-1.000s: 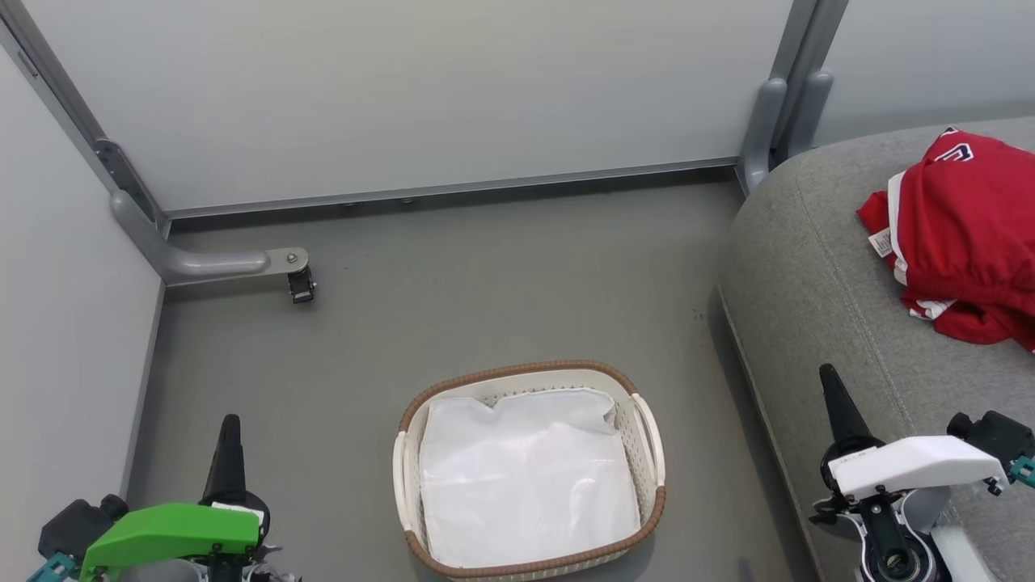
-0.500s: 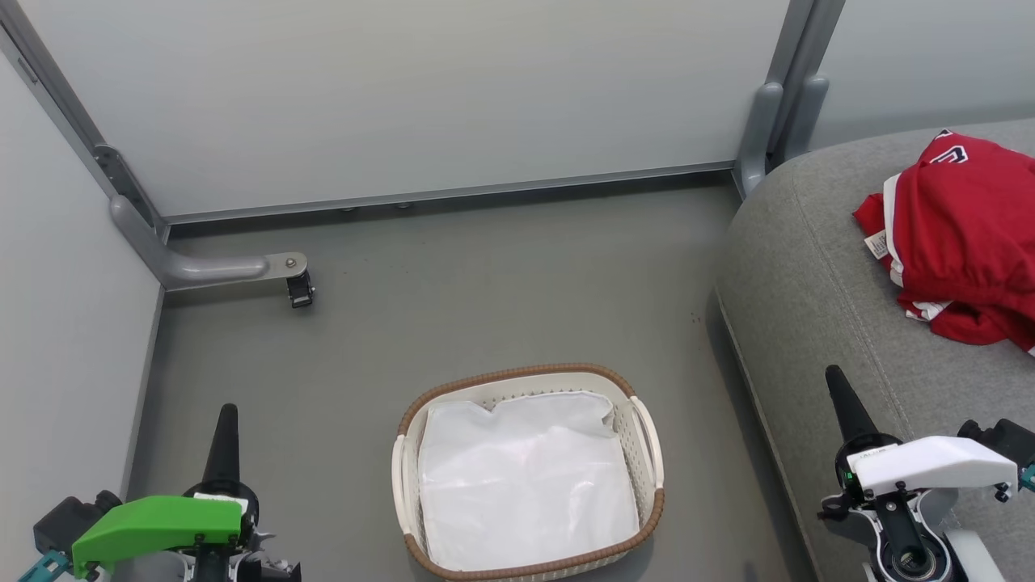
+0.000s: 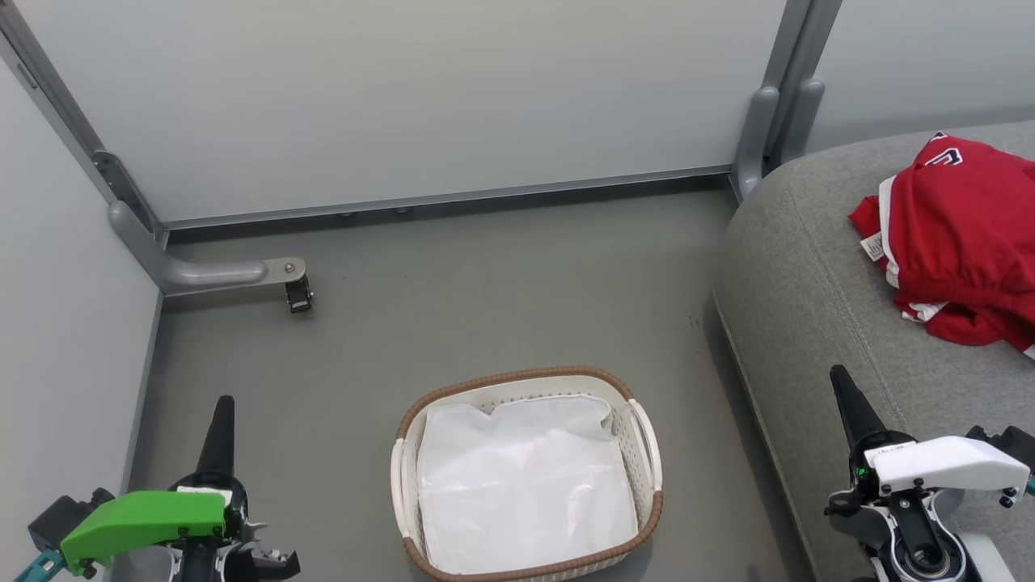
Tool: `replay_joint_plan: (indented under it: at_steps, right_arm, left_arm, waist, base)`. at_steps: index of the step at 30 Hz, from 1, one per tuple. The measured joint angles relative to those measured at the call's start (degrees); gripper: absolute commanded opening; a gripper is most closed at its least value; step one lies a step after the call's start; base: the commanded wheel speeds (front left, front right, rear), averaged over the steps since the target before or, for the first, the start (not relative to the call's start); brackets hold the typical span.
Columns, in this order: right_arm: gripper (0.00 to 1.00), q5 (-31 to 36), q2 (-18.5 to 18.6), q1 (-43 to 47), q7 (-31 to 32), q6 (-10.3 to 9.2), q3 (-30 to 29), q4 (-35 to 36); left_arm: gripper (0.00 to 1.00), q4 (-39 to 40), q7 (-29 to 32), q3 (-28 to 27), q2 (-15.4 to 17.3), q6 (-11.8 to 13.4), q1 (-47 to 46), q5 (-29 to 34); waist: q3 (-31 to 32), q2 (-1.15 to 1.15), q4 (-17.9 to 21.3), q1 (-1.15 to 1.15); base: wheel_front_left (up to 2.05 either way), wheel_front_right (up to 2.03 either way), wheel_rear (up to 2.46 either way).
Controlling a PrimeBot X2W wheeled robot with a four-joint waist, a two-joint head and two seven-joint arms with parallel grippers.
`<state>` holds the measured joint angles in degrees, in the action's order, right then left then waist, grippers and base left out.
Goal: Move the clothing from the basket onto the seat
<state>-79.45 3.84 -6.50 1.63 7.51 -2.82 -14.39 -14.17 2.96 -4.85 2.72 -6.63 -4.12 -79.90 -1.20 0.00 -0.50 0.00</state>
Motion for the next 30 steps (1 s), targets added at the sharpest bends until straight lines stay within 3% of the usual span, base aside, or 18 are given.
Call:
replay_joint_plan:
  at_steps: [30]
  right_arm:
    - [0.0,-12.7,-0.1,0.0,3.5,-0.02,-2.2,0.3]
  left_arm:
    - [0.0,0.0,3.1,-1.4,0.0,-0.7,-1.5,-11.3]
  waist:
    - [0.9,0.0,0.5,0.0]
  base:
    - [0.0,0.0,0.0]
